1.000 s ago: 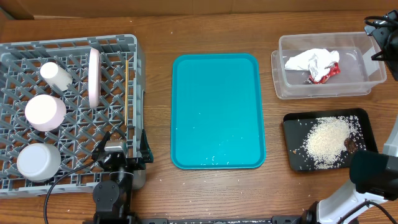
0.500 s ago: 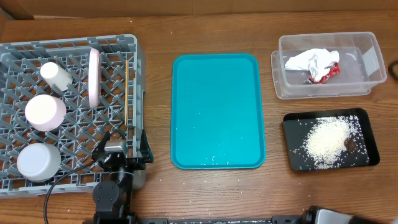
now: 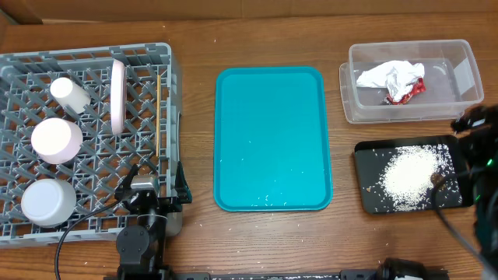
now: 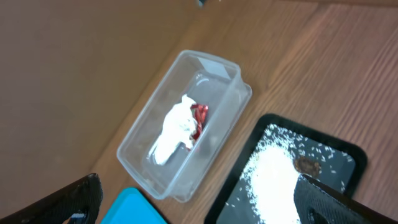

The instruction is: Sort waste into correct bins and load items into the dishwasher

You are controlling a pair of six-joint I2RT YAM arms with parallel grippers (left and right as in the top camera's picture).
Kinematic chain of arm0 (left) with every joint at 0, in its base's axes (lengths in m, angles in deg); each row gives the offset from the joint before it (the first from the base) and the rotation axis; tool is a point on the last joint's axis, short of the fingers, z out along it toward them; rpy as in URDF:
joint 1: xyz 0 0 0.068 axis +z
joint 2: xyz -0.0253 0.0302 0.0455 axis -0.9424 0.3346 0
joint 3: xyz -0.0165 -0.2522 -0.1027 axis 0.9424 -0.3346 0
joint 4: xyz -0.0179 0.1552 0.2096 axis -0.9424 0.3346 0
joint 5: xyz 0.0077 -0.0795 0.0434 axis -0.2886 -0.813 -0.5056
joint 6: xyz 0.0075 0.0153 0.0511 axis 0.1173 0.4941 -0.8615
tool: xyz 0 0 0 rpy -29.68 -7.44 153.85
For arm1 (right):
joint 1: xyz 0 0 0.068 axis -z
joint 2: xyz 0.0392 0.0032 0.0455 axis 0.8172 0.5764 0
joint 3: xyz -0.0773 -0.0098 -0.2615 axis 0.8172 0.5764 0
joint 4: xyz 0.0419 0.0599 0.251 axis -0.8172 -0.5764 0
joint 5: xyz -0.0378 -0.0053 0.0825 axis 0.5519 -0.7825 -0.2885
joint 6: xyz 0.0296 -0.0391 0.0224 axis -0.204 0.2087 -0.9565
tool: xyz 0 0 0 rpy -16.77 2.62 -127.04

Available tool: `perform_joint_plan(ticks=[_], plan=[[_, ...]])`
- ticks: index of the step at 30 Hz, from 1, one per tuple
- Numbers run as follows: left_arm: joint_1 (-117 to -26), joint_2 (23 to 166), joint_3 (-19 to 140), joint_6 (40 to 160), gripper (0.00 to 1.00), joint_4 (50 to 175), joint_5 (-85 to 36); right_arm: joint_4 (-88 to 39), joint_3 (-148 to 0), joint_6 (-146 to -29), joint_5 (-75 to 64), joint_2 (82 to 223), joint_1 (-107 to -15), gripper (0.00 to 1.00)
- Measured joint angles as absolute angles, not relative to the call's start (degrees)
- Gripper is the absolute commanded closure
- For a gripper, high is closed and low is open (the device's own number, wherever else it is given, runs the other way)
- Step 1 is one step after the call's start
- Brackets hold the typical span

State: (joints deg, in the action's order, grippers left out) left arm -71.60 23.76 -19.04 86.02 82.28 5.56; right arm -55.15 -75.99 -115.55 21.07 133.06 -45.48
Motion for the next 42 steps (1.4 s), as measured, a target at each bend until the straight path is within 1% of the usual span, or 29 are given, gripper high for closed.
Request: perform_joint_plan(ticks=[5,10,13,15,18,21,31,37,42], plan=[[-71.6,23.8,-19.0,86.0,0.00,82.2,5.6,-34.0,-56.6,-112.8,16.9,121.5,-45.7,0.00],[-71.6,23.8,-19.0,86.0,0.00,82.2,5.6,-11.5,-34.7,-109.0,10.0,110.0,-48.2,0.00],[-71.6,23.8,-19.0,86.0,0.00,82.2,5.6,-0.9,-23.0,-108.0,7.5,103.9,-50.7,0.00],[-71.6,23.8,-19.0,86.0,0.00,82.3,5.6,3.7,-17.7,-107.6,6.9,100.8,-52.5,0.00],[-71.6,23.8,-19.0,86.0,0.00,82.3,5.6,7.5,-11.8,-107.2,7.0,97.2,-54.9,0.00],[-71.6,23.8,-19.0,86.0,0.00,82.3,5.6,8.0,-8.3,-106.3,7.0,94.0,-56.0,0.00],[-71.6,23.8,-19.0,86.0,0.00,82.3,5.6,9.3,-3.7,-98.0,7.0,83.2,-56.3,0.00],[-71.6,23.8,-19.0,86.0,0.00,82.3,5.6,14.2,-1.9,-95.8,7.2,82.8,-56.3,0.00],[-71.6,23.8,-19.0,86.0,0.00,82.3,5.6,15.1,-1.2,-95.2,7.8,82.8,-56.4,0.00]])
